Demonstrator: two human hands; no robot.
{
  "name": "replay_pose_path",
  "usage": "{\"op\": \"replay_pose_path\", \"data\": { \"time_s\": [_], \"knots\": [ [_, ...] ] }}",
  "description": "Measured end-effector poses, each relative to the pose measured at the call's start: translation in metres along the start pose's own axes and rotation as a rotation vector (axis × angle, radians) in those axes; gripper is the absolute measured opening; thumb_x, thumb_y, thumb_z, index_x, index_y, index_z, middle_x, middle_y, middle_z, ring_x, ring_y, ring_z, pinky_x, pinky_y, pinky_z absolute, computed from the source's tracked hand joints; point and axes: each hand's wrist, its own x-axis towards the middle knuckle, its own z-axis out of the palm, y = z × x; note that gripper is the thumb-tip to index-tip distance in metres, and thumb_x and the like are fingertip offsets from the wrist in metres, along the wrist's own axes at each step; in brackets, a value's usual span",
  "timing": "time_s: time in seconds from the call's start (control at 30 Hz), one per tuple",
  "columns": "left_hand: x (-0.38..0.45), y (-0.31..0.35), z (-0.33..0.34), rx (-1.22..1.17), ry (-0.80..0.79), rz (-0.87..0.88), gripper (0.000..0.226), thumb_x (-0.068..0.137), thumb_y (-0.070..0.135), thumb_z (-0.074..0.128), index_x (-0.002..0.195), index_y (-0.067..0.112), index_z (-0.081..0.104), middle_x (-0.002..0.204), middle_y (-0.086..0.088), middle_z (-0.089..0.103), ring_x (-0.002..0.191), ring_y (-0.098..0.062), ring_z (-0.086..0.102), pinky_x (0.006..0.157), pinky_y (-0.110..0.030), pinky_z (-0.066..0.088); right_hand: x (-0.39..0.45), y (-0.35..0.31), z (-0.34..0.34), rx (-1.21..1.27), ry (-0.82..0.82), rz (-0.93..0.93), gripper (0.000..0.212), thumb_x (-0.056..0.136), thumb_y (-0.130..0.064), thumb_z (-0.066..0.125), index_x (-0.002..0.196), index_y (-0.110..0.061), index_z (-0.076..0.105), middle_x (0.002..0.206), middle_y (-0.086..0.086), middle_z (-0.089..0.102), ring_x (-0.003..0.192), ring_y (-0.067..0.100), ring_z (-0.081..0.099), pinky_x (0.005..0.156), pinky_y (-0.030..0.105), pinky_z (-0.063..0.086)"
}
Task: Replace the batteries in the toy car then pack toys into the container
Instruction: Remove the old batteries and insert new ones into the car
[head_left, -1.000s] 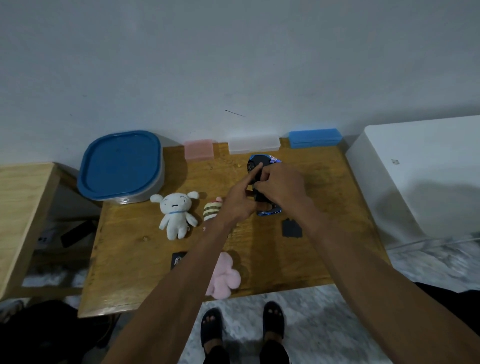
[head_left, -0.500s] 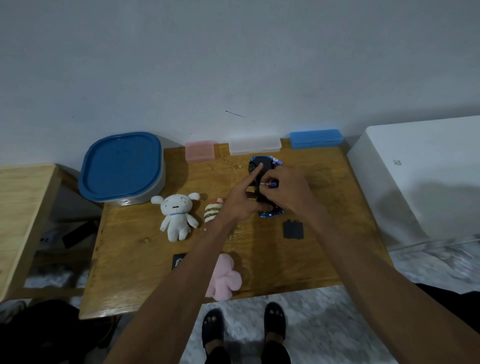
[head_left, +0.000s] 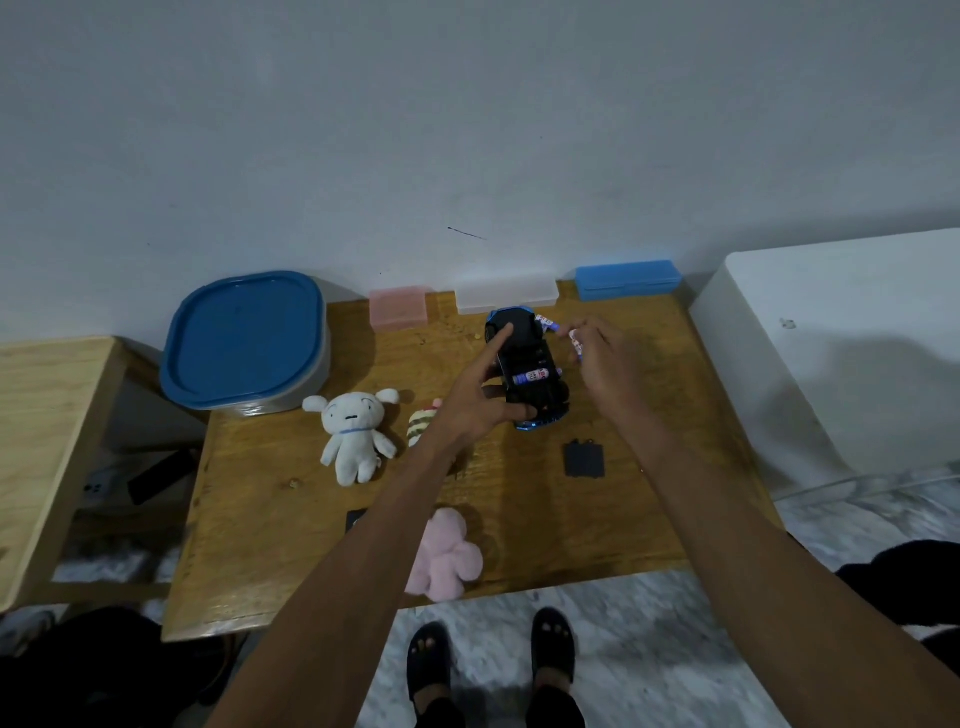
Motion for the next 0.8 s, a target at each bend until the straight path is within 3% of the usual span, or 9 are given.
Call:
{"op": "replay_pose_path", "data": {
  "time_s": [0.1, 0.2, 0.37, 0.5, 0.57, 0.63, 0.7, 0.8],
  "knots": [
    [-0.001, -0.002, 0.000, -0.008, 0.004, -0.006, 0.112, 0.071, -0.015, 0.080, 0.156, 0.039, 0.029, 0.148, -0.007, 0.046, 0.122, -0.029, 0.060, 0.086, -0.041, 0.061, -0.004, 0.005, 0.000, -0.058, 0.019, 0.046, 0.040, 0.105, -0.040, 0.044, 0.075, -0.016, 0.057, 0.066, -0.002, 0.049, 0.059, 0.012, 0.045, 0.055, 0.024, 0.036],
    [-0.002, -0.003, 0.003, -0.011, 0.012, 0.007, 0.112, 0.070, -0.014, 0.081, 0.155, 0.040, 0.031, 0.149, -0.008, 0.046, 0.122, -0.026, 0.061, 0.084, -0.038, 0.061, -0.011, 0.010, 0.003, -0.147, 0.029, 0.021, 0.044, 0.102, -0.045, 0.050, 0.066, -0.019, 0.053, 0.062, -0.007, 0.048, 0.054, 0.006, 0.043, 0.052, 0.020, 0.031],
    [-0.003, -0.004, 0.006, 0.008, 0.023, 0.047, 0.111, 0.071, -0.014, 0.080, 0.155, 0.040, 0.031, 0.151, -0.006, 0.045, 0.123, -0.025, 0.060, 0.084, -0.037, 0.062, -0.020, 0.017, 0.011, -0.189, 0.037, 0.002, 0.016, 0.090, -0.034, 0.073, 0.083, -0.020, 0.073, 0.084, -0.007, 0.069, 0.075, 0.006, 0.062, 0.055, 0.012, 0.038],
    [-0.003, -0.005, 0.009, 0.072, 0.053, 0.078, 0.111, 0.071, -0.012, 0.081, 0.155, 0.039, 0.031, 0.148, 0.002, 0.046, 0.123, -0.022, 0.058, 0.085, -0.030, 0.060, -0.026, 0.009, 0.017, -0.240, 0.114, 0.047, 0.012, 0.087, -0.027, 0.077, 0.087, -0.015, 0.078, 0.084, -0.001, 0.070, 0.069, 0.009, 0.061, 0.046, 0.010, 0.041],
    [-0.004, -0.005, 0.011, 0.112, 0.070, 0.101, 0.111, 0.072, -0.009, 0.083, 0.156, 0.037, 0.029, 0.145, 0.003, 0.047, 0.119, -0.013, 0.058, 0.081, -0.017, 0.056, -0.027, 0.006, 0.020, -0.263, 0.149, 0.079, 0.014, 0.087, -0.027, 0.077, 0.091, -0.013, 0.078, 0.085, 0.004, 0.073, 0.068, 0.013, 0.064, 0.047, 0.018, 0.045],
    [-0.004, -0.005, 0.012, 0.136, 0.078, 0.122, 0.110, 0.072, -0.009, 0.083, 0.157, 0.035, 0.028, 0.147, 0.001, 0.047, 0.113, -0.001, 0.057, 0.076, -0.007, 0.051, -0.027, 0.004, 0.023, -0.284, 0.169, 0.094, 0.015, 0.088, -0.027, 0.076, 0.095, -0.013, 0.079, 0.087, 0.005, 0.074, 0.064, 0.011, 0.060, 0.044, 0.015, 0.038],
    [-0.004, -0.004, 0.012, 0.141, 0.081, 0.134, 0.110, 0.073, -0.009, 0.082, 0.157, 0.034, 0.028, 0.147, 0.002, 0.047, 0.109, 0.011, 0.055, 0.075, -0.005, 0.050, -0.026, 0.003, 0.024, -0.261, 0.168, 0.103, 0.015, 0.088, -0.024, 0.076, 0.095, -0.012, 0.079, 0.087, 0.005, 0.074, 0.060, 0.008, 0.055, 0.041, 0.011, 0.033],
    [-0.004, -0.004, 0.010, 0.123, 0.080, 0.131, 0.110, 0.072, -0.012, 0.081, 0.157, 0.034, 0.028, 0.145, 0.002, 0.048, 0.105, 0.014, 0.058, 0.075, -0.011, 0.053, -0.025, 0.004, 0.025, -0.149, 0.148, 0.134, 0.012, 0.086, -0.023, 0.077, 0.090, -0.012, 0.079, 0.088, 0.006, 0.075, 0.066, 0.013, 0.063, 0.049, 0.017, 0.047]
  ]
}}
